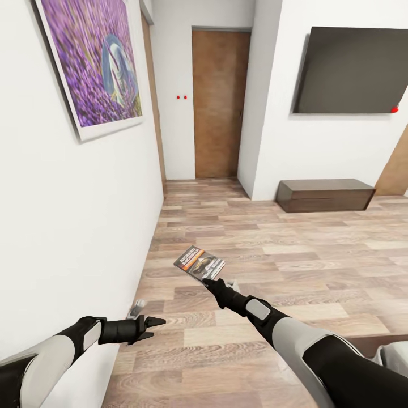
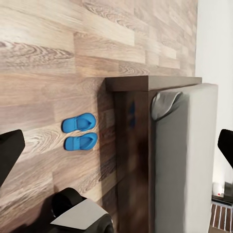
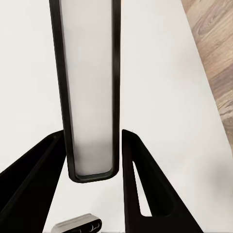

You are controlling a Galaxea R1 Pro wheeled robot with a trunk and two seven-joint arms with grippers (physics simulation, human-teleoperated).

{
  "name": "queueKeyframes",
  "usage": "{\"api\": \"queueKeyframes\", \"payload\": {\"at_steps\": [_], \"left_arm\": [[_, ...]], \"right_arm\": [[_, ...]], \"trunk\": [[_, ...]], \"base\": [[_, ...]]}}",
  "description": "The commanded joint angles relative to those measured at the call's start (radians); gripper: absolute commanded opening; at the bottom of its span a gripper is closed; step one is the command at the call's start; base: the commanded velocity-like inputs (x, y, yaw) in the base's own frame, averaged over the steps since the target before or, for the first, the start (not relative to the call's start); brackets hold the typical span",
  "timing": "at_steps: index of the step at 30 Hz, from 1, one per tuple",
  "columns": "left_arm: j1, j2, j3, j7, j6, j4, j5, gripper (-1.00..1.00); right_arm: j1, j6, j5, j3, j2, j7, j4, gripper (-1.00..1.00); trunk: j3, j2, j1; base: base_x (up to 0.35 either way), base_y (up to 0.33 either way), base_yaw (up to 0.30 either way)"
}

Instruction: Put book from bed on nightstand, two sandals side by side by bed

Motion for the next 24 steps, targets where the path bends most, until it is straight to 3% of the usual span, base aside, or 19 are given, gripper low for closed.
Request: {"api": "queueKeyframes", "payload": {"at_steps": [1, 24], "left_arm": [[0.000, 0.000, 0.007, -0.003, 0.009, -0.001, -0.006, 1.00], [0.000, 0.000, 0.006, -0.003, 0.009, -0.001, -0.006, 1.00]], "right_arm": [[-0.001, 0.005, -0.011, 0.006, 0.000, 0.002, 0.001, -1.00], [-0.001, 0.005, -0.010, 0.005, 0.000, 0.002, 0.003, -1.00]], "trunk": [[-0.001, 0.000, 0.000], [-0.003, 0.000, 0.000]], "base": [[0.002, 0.000, 0.188], [0.011, 0.000, 0.030]]}}
